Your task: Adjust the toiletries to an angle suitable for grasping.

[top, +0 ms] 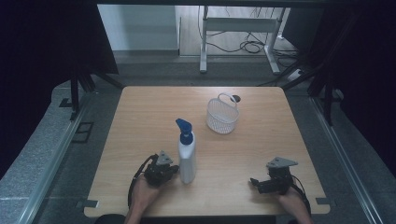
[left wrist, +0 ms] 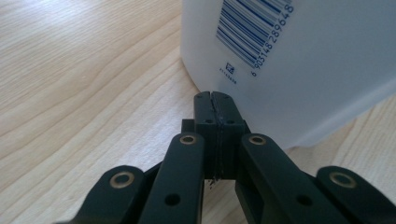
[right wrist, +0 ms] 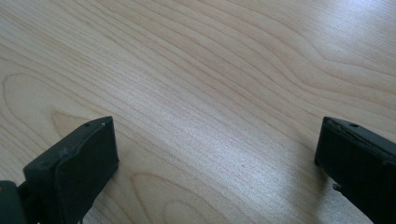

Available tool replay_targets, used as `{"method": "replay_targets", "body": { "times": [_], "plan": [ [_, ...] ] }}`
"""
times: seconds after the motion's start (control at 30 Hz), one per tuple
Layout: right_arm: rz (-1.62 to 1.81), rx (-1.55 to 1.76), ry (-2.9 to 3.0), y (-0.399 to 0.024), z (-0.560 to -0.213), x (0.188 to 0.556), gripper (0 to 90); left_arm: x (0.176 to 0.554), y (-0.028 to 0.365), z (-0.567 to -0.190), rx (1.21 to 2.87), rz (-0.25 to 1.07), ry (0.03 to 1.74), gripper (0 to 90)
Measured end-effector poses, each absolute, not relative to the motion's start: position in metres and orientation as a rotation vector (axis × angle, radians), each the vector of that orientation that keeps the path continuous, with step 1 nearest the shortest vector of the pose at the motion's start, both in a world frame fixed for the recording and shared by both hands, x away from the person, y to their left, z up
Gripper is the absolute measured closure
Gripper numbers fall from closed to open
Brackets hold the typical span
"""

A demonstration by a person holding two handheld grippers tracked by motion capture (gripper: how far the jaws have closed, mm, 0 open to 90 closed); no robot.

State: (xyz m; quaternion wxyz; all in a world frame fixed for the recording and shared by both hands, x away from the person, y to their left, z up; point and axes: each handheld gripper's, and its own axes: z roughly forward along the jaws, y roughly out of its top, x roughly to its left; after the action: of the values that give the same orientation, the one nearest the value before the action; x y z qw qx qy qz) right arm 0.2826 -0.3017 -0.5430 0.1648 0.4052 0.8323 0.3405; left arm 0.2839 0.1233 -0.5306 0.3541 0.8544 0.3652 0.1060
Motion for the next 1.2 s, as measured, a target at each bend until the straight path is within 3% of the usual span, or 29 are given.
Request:
{"method": "replay_targets", "body": {
  "times": [1.2],
  "plan": [
    [0.969, 1.154, 2.372, -0.302, -0.543, 0.283, 0.0, 0.272, 0.085, -0.524, 2.255, 0.184, 0.746, 87.8]
  ]
}}
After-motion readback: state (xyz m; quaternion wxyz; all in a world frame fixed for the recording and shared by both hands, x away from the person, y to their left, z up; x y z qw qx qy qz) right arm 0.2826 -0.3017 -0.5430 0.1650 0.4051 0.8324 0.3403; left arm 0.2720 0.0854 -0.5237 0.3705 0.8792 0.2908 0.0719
